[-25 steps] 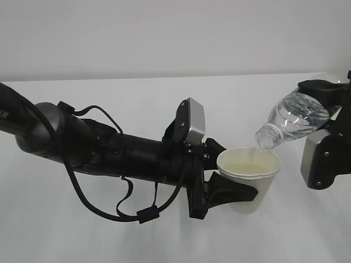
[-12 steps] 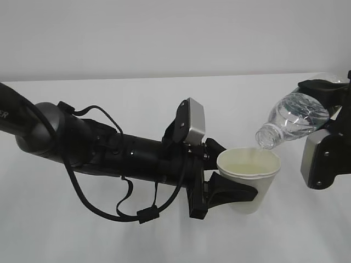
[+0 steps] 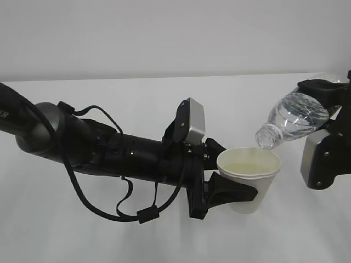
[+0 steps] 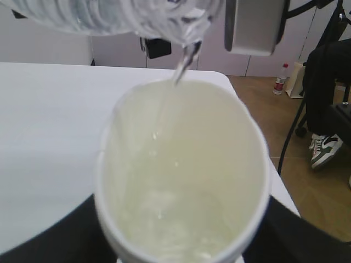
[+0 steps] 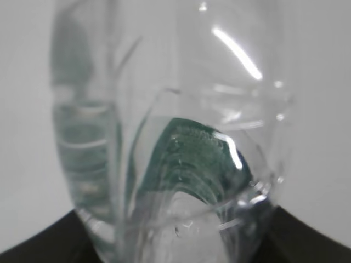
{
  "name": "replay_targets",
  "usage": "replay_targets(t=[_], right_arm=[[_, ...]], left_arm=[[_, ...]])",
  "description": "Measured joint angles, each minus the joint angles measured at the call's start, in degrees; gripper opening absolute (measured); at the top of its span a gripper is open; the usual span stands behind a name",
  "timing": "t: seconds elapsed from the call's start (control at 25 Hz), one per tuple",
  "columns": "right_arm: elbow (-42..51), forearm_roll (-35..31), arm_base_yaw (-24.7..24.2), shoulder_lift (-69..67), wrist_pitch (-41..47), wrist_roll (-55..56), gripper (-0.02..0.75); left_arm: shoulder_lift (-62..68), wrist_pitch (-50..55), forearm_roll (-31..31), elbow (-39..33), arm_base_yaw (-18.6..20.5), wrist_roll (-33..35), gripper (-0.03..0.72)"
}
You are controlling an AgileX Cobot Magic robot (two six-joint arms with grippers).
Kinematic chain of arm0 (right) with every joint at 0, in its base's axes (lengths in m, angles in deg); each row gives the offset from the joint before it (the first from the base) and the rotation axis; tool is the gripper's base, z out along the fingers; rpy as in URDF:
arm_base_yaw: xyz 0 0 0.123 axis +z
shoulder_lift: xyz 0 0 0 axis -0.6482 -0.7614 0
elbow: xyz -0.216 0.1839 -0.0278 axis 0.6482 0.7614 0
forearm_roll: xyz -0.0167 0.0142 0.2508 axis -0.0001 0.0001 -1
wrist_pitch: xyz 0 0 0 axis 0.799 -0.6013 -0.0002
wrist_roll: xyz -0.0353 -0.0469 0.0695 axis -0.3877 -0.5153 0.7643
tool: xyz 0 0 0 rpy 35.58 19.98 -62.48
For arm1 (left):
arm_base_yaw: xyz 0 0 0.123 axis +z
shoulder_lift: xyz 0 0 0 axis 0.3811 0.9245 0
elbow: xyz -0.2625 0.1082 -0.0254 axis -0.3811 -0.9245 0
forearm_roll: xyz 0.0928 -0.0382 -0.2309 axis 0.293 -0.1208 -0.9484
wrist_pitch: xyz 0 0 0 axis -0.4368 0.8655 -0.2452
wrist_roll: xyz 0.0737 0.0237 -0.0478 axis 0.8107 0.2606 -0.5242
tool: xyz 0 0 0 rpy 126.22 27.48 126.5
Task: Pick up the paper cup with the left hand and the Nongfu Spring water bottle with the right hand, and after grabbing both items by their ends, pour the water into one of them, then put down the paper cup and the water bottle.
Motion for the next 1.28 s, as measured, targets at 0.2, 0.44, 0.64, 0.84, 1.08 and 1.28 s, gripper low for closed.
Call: replay_targets(t=[0.2,0.44,0.64,0.84,1.08,1.28], right_arm=[[0.0,0.0,0.0,0.0,-0.1,0.0,0.41],[0.0,0.0,0.0,0.0,-0.1,0.0,0.41],[0.0,0.0,0.0,0.0,-0.13,0.0,0.41],[0.0,0.0,0.0,0.0,-0.13,-0.04,0.41],[0.0,0.0,0.0,0.0,-0.23,-0.04,0.41],[0.0,0.0,0.0,0.0,-0.23,-0.04,0.41]], left_arm=[[0.0,0.0,0.0,0.0,0.0,0.0,0.427],[0.0,0.0,0.0,0.0,0.0,0.0,0.427],[0.0,0.0,0.0,0.0,0.0,0.0,0.427],[0.0,0.0,0.0,0.0,0.0,0.0,0.427],[0.0,0.0,0.0,0.0,0.0,0.0,0.427],[0.0,0.0,0.0,0.0,0.0,0.0,0.427]])
